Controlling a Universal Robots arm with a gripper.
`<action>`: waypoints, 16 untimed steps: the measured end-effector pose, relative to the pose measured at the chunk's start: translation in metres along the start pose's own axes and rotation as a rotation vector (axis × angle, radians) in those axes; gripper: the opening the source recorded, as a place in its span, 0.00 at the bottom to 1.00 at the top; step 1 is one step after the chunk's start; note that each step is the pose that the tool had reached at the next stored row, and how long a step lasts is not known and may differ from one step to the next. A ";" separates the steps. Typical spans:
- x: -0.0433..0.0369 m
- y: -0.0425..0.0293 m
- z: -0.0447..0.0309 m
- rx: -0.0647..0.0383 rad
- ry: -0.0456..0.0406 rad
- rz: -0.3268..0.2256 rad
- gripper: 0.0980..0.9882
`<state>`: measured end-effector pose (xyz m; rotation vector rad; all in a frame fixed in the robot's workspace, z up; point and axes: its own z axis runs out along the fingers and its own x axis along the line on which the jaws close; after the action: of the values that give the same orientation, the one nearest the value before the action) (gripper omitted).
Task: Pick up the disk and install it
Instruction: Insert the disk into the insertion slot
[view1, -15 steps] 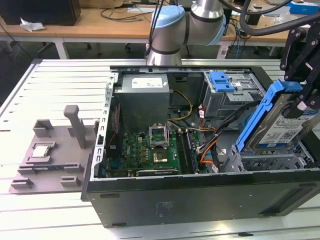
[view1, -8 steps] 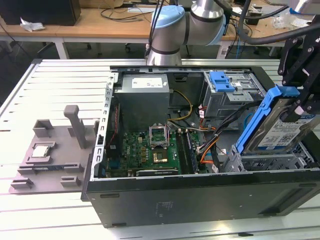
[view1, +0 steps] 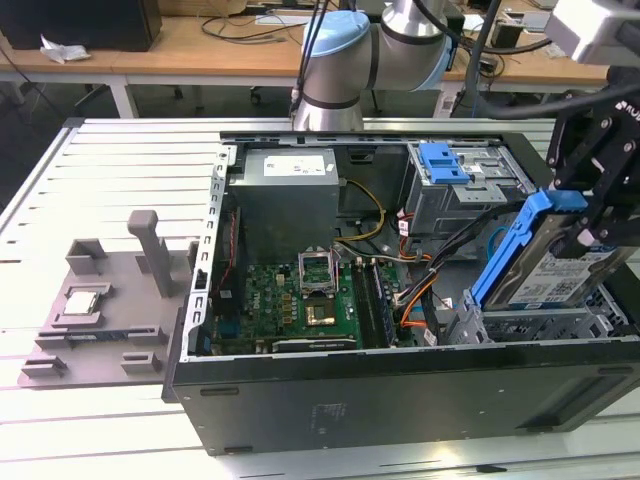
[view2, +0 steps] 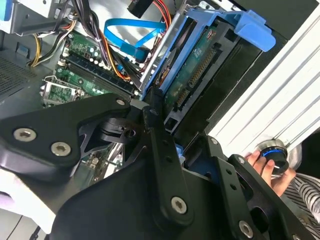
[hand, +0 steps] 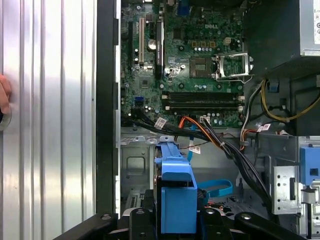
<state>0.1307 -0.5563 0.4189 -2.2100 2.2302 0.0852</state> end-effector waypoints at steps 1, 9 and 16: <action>0.0001 -0.0001 0.0030 0.000 -0.0001 0.000 0.30; 0.0008 -0.0008 0.0215 0.000 -0.0001 0.000 0.30; 0.0013 -0.0013 0.0329 0.000 0.0000 0.000 0.30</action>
<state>0.1307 -0.5563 0.3859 -2.2100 2.2302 0.0853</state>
